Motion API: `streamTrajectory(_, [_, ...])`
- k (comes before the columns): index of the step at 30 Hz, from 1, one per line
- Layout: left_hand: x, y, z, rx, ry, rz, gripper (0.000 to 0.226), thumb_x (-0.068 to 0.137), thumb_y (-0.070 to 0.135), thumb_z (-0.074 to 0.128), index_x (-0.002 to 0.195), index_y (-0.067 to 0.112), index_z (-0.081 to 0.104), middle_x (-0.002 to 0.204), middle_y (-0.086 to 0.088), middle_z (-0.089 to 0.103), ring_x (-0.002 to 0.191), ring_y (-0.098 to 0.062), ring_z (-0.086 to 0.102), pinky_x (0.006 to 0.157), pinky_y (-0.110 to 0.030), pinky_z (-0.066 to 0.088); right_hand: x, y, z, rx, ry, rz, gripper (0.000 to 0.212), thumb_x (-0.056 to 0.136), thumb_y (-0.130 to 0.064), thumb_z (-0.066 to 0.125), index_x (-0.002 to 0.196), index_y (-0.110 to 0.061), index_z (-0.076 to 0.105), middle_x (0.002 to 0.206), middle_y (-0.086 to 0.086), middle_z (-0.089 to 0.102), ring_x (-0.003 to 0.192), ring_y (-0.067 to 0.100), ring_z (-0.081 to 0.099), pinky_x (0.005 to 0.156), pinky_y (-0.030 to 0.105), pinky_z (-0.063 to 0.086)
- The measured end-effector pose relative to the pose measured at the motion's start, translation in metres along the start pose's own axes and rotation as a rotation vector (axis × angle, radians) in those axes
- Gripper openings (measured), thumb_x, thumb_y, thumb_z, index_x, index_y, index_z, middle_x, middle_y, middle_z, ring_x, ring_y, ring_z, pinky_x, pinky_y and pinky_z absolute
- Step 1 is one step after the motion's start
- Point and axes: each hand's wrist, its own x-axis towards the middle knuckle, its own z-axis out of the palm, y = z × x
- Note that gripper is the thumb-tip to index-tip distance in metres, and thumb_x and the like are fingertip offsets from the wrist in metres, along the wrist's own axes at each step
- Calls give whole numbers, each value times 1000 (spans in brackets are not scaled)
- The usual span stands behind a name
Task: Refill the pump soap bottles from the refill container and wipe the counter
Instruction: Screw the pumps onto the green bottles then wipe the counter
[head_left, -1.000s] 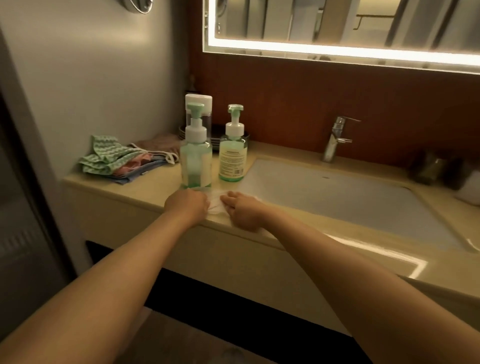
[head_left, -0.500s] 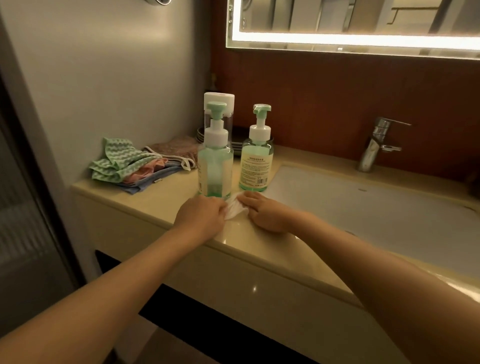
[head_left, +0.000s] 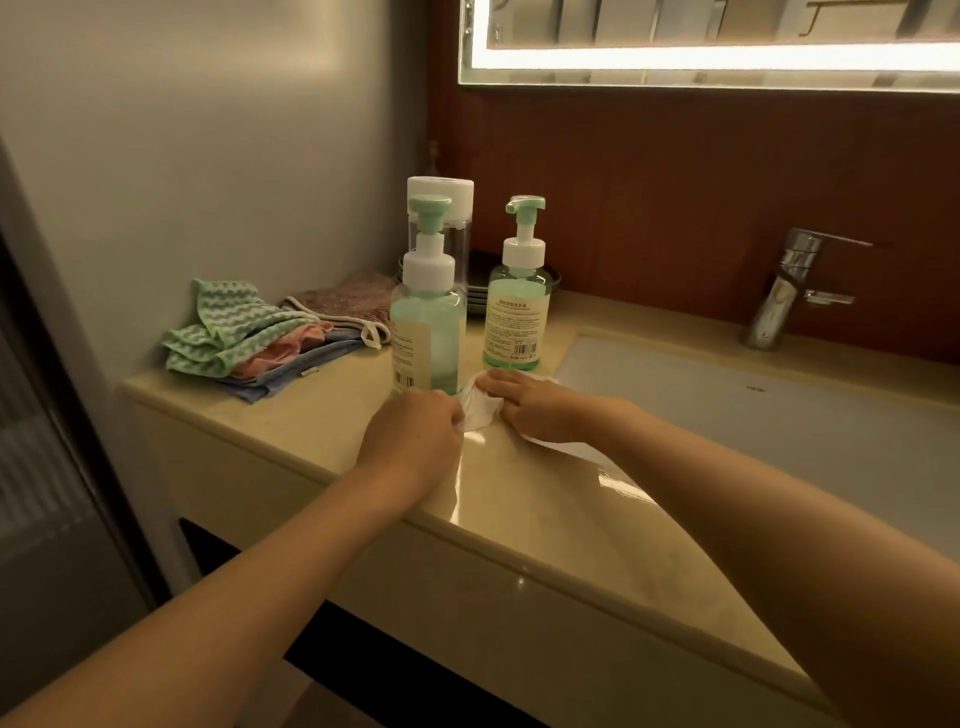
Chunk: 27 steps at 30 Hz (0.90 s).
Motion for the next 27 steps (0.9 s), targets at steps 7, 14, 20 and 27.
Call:
streamTrajectory(7, [-4,0,-12,23,-53,-13,27,90,15,47,102,25,69,111,0,64,98,-22,57,78,-30,43,-15,-12,-2,1,-29,-8,50,99,-19,29,148,-26,17,157,-4,6,144,17,2,115,36,1])
streamTrajectory(14, [-34,-16,-32,41,-117,-23,24,90,14,47,96,26,67,107,-1,63,90,-20,55,71,-29,42,-53,-45,1,-115,-89,-16,51,100,-28,28,148,-29,12,157,-4,6,144,20,7,115,44,9])
streamTrajectory(20, [-58,-22,-37,-52,-138,-14,24,87,8,44,91,20,64,104,-4,65,91,-22,55,72,-30,42,-96,-71,11,-168,-93,-5,50,101,-30,24,149,-22,12,157,3,9,143,23,13,115,38,13])
streamTrajectory(27, [-70,9,-38,-95,-161,74,22,91,16,41,75,19,55,94,-8,63,82,-21,52,67,-31,38,-149,-66,14,-193,-70,74,49,101,-32,22,148,-19,17,155,8,16,142,26,17,115,38,16])
